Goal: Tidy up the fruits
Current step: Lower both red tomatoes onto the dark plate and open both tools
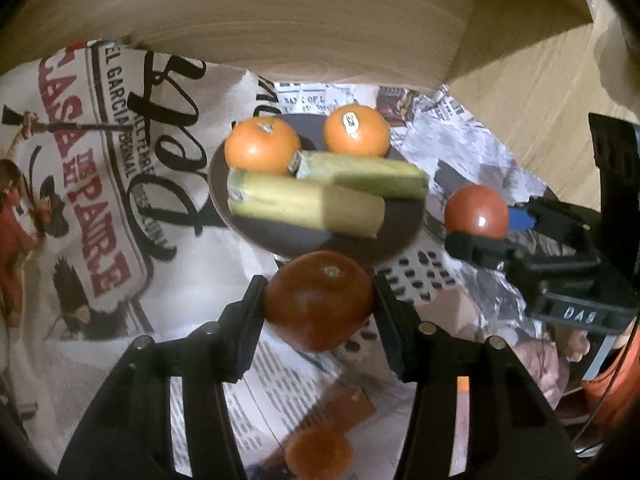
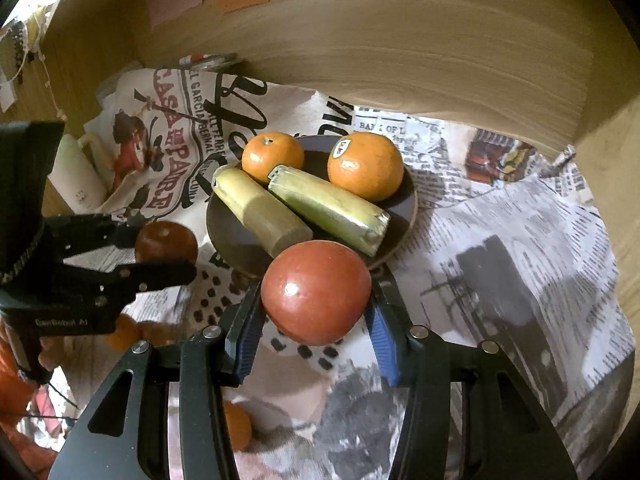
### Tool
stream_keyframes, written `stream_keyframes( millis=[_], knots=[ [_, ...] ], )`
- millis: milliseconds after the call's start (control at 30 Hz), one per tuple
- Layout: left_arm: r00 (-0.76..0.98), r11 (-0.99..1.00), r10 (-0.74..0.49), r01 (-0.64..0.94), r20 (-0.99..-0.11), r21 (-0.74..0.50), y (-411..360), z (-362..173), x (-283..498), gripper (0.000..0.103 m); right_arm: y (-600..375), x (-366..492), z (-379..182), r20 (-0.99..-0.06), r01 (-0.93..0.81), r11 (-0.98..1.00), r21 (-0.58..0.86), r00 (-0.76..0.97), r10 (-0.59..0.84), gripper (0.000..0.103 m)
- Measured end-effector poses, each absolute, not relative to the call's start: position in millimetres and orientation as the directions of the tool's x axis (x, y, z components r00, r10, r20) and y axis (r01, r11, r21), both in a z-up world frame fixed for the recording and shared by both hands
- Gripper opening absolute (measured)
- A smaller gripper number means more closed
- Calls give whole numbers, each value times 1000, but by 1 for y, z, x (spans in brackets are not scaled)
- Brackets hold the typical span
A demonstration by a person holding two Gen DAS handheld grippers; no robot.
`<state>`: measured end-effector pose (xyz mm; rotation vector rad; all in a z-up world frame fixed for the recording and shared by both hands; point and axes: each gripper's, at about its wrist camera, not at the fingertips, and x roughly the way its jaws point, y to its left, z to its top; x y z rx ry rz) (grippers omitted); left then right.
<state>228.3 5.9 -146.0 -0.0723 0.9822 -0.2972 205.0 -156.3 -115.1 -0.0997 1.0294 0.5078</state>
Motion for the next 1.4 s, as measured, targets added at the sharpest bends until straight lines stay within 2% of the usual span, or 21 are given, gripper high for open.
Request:
stream_keyframes(
  millis=[300, 633, 1133, 1400],
  knots=[
    [549, 955, -287, 226, -785, -192, 8, -128, 267, 52, -143, 238, -106, -830, -466, 874, 136, 429, 357, 45],
    [536, 956, -287, 217, -794, -199, 12, -134, 307, 52, -128, 275, -109, -833, -488, 865, 119, 425, 354, 45],
    [520, 944, -327, 224, -789, -243, 23, -138, 319, 52, -114, 293, -126, -851, -518, 848, 116, 389, 354, 46],
    [526, 938, -345, 220, -777, -268, 27, -134, 318, 58, -114, 292, -127, -855, -518, 848, 110, 386, 346, 48]
  ],
)
